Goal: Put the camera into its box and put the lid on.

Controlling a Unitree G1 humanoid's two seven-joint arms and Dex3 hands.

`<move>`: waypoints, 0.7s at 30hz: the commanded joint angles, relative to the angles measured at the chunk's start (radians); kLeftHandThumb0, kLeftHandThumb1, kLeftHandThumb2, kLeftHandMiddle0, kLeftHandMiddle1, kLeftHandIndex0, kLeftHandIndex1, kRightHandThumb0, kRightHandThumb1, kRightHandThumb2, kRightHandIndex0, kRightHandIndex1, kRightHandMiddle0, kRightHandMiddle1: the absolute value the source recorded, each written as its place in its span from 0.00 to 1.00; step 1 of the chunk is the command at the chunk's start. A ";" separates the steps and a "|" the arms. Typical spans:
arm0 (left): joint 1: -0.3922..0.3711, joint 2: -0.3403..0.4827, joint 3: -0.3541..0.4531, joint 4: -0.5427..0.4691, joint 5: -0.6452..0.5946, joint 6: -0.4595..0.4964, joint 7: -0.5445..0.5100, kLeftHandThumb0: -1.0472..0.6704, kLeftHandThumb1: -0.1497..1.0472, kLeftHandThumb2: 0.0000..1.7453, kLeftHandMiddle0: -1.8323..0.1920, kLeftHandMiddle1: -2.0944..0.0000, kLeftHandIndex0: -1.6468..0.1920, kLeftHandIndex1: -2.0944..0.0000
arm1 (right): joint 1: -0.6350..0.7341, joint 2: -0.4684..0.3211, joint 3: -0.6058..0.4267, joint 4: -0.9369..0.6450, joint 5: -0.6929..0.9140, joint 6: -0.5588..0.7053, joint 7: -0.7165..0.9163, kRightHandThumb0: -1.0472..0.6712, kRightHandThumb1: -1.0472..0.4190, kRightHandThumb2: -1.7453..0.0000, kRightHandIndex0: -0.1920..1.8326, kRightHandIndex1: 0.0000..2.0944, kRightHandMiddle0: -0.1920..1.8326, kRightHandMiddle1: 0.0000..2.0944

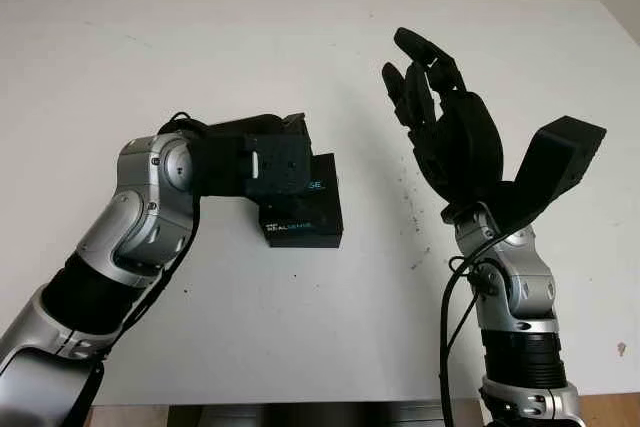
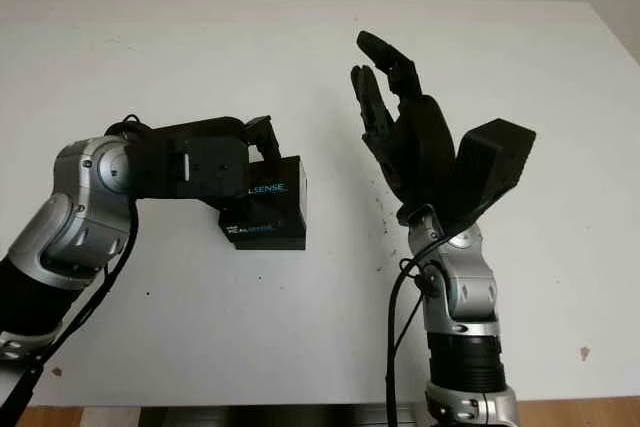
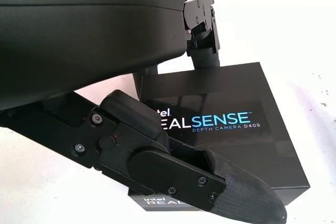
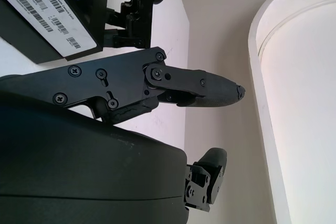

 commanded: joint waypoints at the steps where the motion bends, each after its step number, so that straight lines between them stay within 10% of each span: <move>1: 0.007 -0.012 -0.020 -0.016 -0.008 -0.009 -0.006 0.48 1.00 0.12 0.64 0.00 0.83 0.00 | 0.006 0.001 0.003 0.004 -0.004 -0.019 0.004 0.25 0.00 0.72 0.17 0.03 0.00 0.41; 8: 0.007 -0.011 -0.040 -0.011 0.008 -0.050 0.004 0.47 1.00 0.11 0.79 0.00 0.91 0.07 | 0.008 -0.001 0.006 0.008 -0.012 -0.029 0.009 0.25 0.00 0.72 0.17 0.03 0.00 0.40; 21: 0.029 0.006 -0.036 0.004 0.000 -0.142 0.017 0.48 1.00 0.11 0.77 0.00 0.88 0.13 | 0.009 0.009 0.004 0.004 -0.008 -0.020 -0.002 0.25 0.00 0.73 0.17 0.03 0.00 0.41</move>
